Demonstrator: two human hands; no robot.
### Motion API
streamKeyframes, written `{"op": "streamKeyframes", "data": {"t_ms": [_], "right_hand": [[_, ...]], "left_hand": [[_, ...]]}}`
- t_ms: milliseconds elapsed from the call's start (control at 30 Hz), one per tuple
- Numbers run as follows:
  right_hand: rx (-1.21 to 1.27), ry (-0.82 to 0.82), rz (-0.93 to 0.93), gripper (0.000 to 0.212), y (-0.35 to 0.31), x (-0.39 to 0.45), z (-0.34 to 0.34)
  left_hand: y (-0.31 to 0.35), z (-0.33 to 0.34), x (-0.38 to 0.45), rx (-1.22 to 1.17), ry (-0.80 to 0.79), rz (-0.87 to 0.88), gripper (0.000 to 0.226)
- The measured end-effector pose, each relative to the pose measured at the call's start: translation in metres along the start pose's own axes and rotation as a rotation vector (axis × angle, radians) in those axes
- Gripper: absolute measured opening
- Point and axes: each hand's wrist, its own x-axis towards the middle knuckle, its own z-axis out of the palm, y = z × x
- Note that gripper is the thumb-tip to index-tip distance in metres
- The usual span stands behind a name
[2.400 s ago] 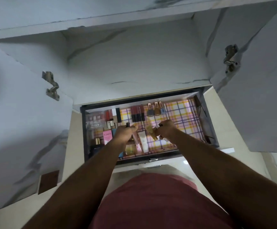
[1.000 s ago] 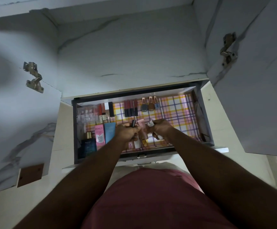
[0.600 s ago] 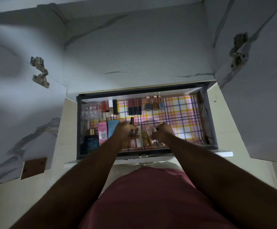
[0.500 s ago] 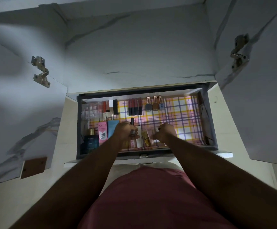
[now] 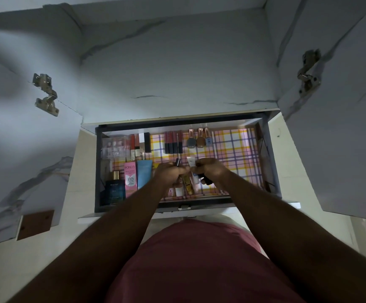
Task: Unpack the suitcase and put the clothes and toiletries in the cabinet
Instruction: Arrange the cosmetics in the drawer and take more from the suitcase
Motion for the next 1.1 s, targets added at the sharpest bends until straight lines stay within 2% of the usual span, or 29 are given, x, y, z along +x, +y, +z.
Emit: {"op": "streamKeyframes", "data": {"t_ms": [100, 200, 267, 400, 500, 633, 767, 1033, 1100], "right_hand": [[-0.128, -0.022, -0.049, 0.008, 0.003, 0.000, 0.011], [-0.137, -0.029, -0.081, 0.013, 0.005, -0.003, 0.019], [-0.145, 0.010, -0.073, 0.007, 0.007, 0.000, 0.021], [-0.551, 0.257, -0.146, 0.026, 0.016, 0.011, 0.023], [-0.777, 0.335, -0.112, 0.019, 0.020, 0.012, 0.031], [-0.974, 0.312, -0.068, 0.071, 0.022, 0.010, 0.044], [-0.946, 0.341, -0.053, 0.080, 0.024, 0.012, 0.043], [-0.729, 0.329, -0.032, 0.071, 0.034, 0.008, 0.013], [-0.694, 0.351, -0.049, 0.062, 0.034, 0.006, 0.010]], "left_hand": [[-0.006, -0.002, 0.003, -0.038, 0.023, 0.000, 0.026], [-0.010, -0.006, 0.006, -0.006, 0.041, 0.006, 0.023], [-0.012, -0.010, 0.007, 0.020, 0.082, 0.036, 0.022], [-0.020, -0.018, 0.010, 0.066, 0.175, 0.089, 0.021], [-0.026, -0.023, 0.012, 0.096, 0.197, 0.112, 0.022], [-0.033, -0.025, 0.017, 0.171, 0.194, 0.105, 0.024], [-0.037, -0.025, 0.023, 0.287, 0.199, 0.166, 0.030], [-0.035, -0.013, 0.029, 0.360, 0.087, 0.240, 0.036], [-0.035, -0.012, 0.031, 0.398, 0.089, 0.272, 0.032]]}}
